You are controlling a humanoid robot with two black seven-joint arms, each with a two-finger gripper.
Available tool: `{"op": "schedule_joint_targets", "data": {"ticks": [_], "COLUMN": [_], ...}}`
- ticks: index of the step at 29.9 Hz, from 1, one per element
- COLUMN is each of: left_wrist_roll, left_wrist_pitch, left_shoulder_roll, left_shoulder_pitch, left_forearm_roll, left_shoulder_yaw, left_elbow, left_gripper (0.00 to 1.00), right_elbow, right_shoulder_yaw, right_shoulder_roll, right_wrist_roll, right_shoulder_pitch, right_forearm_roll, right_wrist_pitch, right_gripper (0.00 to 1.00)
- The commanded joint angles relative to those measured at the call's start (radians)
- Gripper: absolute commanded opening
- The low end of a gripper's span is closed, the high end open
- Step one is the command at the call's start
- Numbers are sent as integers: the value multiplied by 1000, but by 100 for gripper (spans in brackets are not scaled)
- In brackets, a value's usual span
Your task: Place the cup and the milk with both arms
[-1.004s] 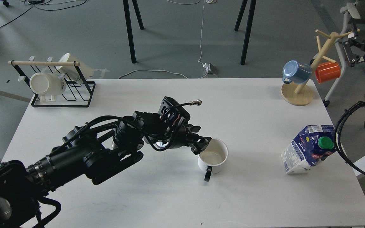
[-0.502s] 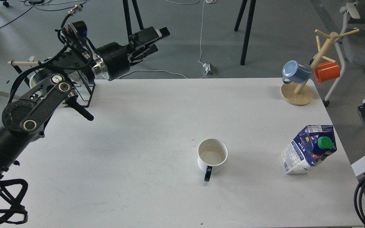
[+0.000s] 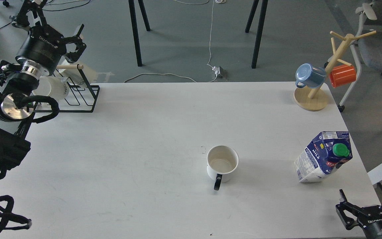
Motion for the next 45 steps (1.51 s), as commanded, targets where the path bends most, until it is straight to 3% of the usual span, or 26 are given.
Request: {"op": "schedule_joint_targets", "data": {"ticks": [1,8,26,36,40,45], "left_wrist_roll": [-1,1,2,2,2,2], "left_wrist_pitch": [1,2,1,4,4,5], "left_shoulder_roll": [1,20,52,93,95,95], "left_shoulder_pitch": [-2,0,10,12,12,15], "left_forearm_roll": [-43,-42,-42,-42,-42,-40], "left_shoulder_yaw": [3,7,14,14,14,14], "left_elbow": [15,17,20,20,20,20], "left_gripper": [99,99,99,99,99,99], "right_elbow": [3,6,38,37,37,49], "right_shoulder_yaw": [-53,-60,-52,-46,-47,-50], "right_shoulder_roll": [47,112,113,113,113,118], "right_wrist_roll": [2,1,4,7,5,7], "right_shoulder_pitch": [-12,44,123,163,187,209], "right_forearm_roll": [-8,-15,-12,-12,-13,-13], "right_wrist_pitch": [0,0,0,0,0,0], "right_gripper": [99,99,98,92,78,51]}}
